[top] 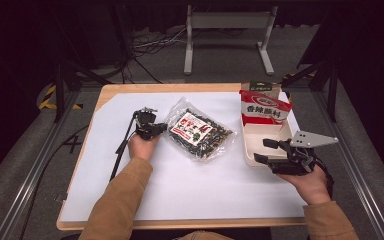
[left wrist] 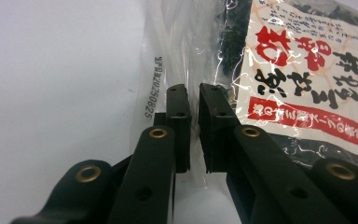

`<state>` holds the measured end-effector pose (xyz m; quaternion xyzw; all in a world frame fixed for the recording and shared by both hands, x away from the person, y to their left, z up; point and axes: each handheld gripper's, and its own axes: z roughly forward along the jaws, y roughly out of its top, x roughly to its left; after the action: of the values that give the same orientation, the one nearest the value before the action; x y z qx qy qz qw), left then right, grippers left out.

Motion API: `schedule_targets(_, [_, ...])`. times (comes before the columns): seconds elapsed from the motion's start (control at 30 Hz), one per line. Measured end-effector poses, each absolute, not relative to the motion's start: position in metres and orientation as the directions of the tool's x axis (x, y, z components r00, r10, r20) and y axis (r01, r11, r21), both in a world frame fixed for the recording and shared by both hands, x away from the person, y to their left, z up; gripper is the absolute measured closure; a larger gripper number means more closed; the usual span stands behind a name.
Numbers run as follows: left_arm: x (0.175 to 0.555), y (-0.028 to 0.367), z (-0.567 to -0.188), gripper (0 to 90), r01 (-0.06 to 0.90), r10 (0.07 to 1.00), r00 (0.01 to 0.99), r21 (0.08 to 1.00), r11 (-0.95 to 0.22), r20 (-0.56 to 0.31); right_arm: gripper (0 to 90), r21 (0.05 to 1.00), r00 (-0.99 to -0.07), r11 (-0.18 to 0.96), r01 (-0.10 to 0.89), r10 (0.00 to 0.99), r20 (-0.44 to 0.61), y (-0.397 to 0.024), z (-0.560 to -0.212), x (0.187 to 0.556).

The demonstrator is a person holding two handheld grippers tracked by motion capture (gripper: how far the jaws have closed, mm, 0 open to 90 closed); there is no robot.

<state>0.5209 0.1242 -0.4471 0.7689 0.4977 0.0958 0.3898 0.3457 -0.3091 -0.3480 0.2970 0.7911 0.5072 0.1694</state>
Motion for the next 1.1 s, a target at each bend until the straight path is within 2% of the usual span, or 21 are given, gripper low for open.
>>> schedule_targets(0.07, [0.521,0.125,-0.446,87.2,0.697,0.836,0.485,0.691,-0.192,-0.256,35.7,0.903,-0.766,0.309,0.298,0.642,0.033,-0.309,-0.348,0.346])
schedule_targets(0.3, [0.518,0.131,-0.436,88.5,0.687,0.817,0.505,0.704,-0.183,-0.28,36.6,0.907,-0.764,0.306,0.289,0.645,0.026,-0.31,-0.347,0.345])
schedule_targets(0.87, [0.489,0.148,-0.383,88.5,0.537,0.786,0.584,0.823,-0.187,-0.203,37.3,0.916,-0.76,0.299,0.266,0.65,0.008,-0.31,-0.342,0.342])
schedule_targets(1.1, [0.47,0.146,-0.356,88.4,0.445,0.76,0.63,0.875,-0.19,-0.156,38.6,0.918,-0.763,0.306,0.254,0.646,-0.004,-0.309,-0.341,0.341])
